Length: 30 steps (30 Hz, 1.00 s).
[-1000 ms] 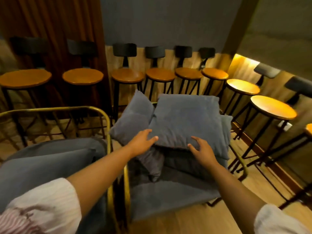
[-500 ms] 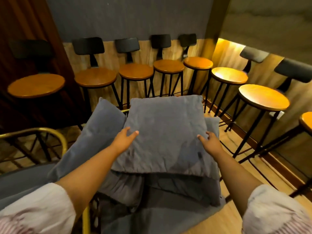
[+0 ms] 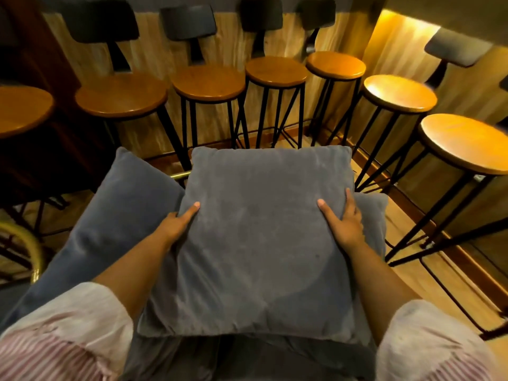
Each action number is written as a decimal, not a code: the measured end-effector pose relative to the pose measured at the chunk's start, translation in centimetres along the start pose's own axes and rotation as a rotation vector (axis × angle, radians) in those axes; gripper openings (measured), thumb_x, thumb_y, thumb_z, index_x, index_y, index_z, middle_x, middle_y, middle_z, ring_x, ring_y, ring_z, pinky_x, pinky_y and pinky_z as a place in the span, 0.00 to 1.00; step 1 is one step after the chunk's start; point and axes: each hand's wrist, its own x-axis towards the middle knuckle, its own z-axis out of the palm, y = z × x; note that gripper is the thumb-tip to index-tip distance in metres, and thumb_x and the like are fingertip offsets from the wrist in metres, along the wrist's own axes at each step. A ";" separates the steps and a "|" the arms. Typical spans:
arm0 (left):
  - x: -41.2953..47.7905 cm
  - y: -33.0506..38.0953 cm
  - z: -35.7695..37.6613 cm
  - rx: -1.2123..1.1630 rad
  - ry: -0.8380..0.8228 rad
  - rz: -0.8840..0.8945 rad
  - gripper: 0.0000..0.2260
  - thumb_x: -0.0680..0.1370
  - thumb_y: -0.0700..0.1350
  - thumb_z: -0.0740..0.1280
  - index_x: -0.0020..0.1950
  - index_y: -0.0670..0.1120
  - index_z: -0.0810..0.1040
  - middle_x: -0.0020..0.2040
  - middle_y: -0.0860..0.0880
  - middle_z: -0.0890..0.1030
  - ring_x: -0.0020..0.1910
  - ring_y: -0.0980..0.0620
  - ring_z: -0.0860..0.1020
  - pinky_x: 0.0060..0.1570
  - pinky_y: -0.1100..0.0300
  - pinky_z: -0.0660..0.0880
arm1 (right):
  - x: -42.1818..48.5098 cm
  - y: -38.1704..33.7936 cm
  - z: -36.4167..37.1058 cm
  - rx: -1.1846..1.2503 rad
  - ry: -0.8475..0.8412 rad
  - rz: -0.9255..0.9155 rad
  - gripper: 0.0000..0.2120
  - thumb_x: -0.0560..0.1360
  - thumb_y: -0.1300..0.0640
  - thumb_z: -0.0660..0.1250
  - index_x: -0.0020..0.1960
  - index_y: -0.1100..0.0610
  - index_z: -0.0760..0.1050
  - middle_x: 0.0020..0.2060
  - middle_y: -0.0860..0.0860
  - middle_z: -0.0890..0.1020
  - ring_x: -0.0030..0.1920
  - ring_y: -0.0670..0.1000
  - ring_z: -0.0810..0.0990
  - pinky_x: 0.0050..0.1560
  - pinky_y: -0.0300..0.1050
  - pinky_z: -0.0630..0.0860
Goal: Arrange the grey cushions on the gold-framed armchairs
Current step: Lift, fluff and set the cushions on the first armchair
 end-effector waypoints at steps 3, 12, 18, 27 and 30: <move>0.7 0.0 0.5 -0.067 0.008 -0.009 0.42 0.69 0.68 0.64 0.75 0.45 0.61 0.74 0.42 0.66 0.71 0.38 0.67 0.71 0.41 0.63 | 0.3 0.9 -0.2 0.123 -0.005 0.048 0.55 0.54 0.20 0.63 0.75 0.38 0.46 0.75 0.53 0.63 0.72 0.61 0.64 0.70 0.67 0.62; -4.9 0.8 1.0 -0.246 0.164 0.231 0.40 0.64 0.66 0.71 0.71 0.48 0.69 0.69 0.45 0.74 0.65 0.41 0.73 0.64 0.44 0.71 | -4.8 -0.2 -3.1 0.456 0.012 -0.085 0.42 0.63 0.34 0.72 0.72 0.47 0.63 0.66 0.49 0.75 0.64 0.53 0.76 0.62 0.52 0.74; -14.7 1.1 -3.6 -0.262 0.297 0.404 0.37 0.64 0.64 0.73 0.67 0.47 0.73 0.65 0.45 0.77 0.63 0.41 0.76 0.63 0.45 0.73 | -12.9 -2.4 -5.8 0.541 0.095 -0.269 0.34 0.69 0.43 0.72 0.71 0.50 0.65 0.66 0.50 0.75 0.63 0.50 0.74 0.58 0.46 0.71; -31.6 -7.9 -16.4 -0.328 0.525 0.408 0.37 0.64 0.63 0.73 0.66 0.45 0.73 0.65 0.45 0.78 0.62 0.41 0.76 0.60 0.47 0.74 | -28.1 -7.6 -2.9 0.648 -0.144 -0.401 0.28 0.68 0.44 0.74 0.64 0.47 0.70 0.61 0.48 0.78 0.62 0.52 0.77 0.63 0.53 0.74; -35.4 -11.7 -20.7 -0.346 0.617 0.365 0.39 0.63 0.65 0.73 0.68 0.46 0.72 0.66 0.44 0.77 0.63 0.40 0.75 0.62 0.44 0.73 | -32.4 -9.2 0.5 0.656 -0.230 -0.409 0.30 0.67 0.44 0.74 0.66 0.48 0.69 0.61 0.48 0.77 0.62 0.53 0.76 0.63 0.52 0.73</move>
